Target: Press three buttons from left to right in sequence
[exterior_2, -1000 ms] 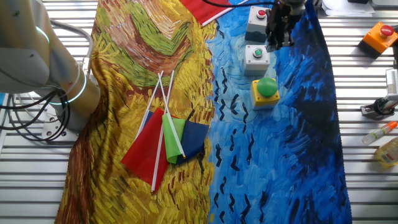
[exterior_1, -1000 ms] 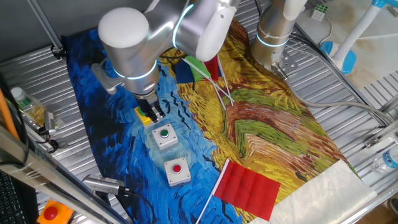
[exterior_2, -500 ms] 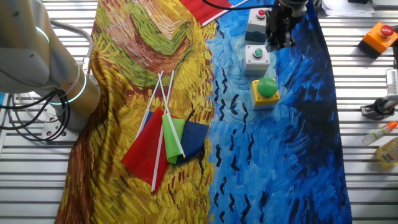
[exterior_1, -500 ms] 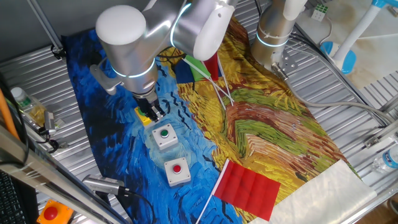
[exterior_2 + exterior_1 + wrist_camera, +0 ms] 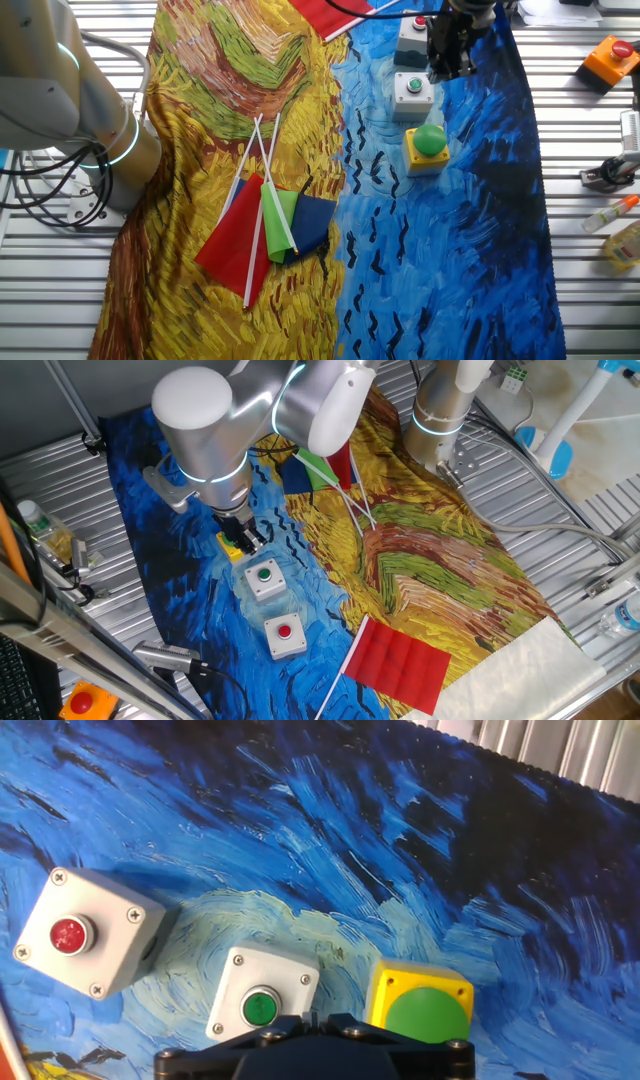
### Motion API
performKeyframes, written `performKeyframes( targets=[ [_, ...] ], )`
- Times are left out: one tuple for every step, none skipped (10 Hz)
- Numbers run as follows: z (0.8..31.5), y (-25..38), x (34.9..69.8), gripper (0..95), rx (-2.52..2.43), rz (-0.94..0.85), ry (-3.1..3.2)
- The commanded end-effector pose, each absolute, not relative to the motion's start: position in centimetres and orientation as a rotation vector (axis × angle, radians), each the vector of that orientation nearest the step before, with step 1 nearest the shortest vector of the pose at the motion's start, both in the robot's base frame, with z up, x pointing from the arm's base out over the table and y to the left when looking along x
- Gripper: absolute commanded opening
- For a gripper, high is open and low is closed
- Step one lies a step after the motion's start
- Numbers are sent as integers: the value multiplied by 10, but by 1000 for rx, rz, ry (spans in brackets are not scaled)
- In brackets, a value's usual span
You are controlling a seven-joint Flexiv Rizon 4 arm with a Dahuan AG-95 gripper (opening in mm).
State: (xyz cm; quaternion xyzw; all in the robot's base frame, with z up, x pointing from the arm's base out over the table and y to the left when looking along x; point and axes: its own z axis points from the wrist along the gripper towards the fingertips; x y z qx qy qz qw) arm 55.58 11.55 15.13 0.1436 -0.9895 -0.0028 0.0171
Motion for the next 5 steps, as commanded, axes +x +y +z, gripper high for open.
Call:
performKeyframes(
  targets=[
    [152, 115, 556, 0, 447, -13, -3073],
    [151, 115, 556, 0, 446, -14, -3073],
    [151, 115, 556, 0, 447, -16, -3073],
    [151, 115, 556, 0, 445, -17, -3074],
    [151, 115, 556, 0, 446, -18, -3073]
  ],
)
